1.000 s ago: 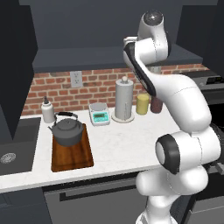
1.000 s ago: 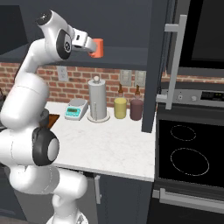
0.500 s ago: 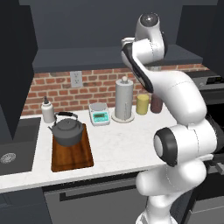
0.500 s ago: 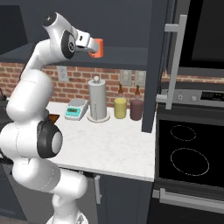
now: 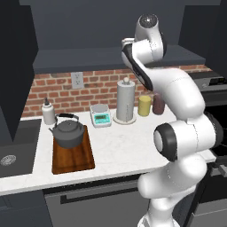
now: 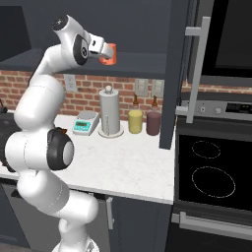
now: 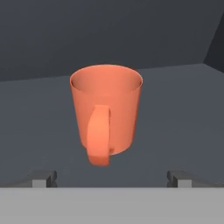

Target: Pick the kettle from the counter and place it on the tray. Then pick the mug from the cabinet and place it on the tray. Then close the cabinet doors.

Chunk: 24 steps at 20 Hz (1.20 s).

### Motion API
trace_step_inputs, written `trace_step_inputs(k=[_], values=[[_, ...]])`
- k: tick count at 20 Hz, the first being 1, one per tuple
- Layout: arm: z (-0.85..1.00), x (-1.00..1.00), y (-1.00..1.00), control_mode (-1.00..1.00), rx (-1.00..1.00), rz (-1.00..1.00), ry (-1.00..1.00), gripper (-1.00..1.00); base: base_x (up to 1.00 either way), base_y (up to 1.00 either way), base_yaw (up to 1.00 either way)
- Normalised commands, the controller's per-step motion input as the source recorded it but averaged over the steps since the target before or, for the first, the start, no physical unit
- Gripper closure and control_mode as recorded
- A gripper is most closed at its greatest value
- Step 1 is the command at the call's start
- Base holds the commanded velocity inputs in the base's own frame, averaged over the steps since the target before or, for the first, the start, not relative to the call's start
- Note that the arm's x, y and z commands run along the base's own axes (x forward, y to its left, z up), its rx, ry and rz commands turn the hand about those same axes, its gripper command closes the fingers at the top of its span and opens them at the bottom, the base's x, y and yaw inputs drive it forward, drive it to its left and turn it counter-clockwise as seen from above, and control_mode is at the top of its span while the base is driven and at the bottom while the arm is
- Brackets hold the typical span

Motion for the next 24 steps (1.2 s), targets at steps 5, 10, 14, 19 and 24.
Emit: trace_step_inputs(k=[5, 10, 14, 19, 24], values=[[0.0, 0.24, 0.0, -1.0, 0.0, 0.0, 0.0, -1.0, 0.0, 0.0, 0.0], [0.0, 0.21, 0.0, -1.0, 0.0, 0.0, 0.0, -1.0, 0.0, 0.0, 0.0], [0.0, 0.04, 0.0, -1.0, 0.0, 0.0, 0.0, -1.0, 0.0, 0.0, 0.0], [-0.01, -0.02, 0.0, -1.0, 0.0, -0.03, -0.01, -1.0, 0.0, 0.0, 0.0], [-0.08, 0.06, 0.0, -1.0, 0.0, -0.03, -0.03, -1.0, 0.0, 0.0, 0.0]])
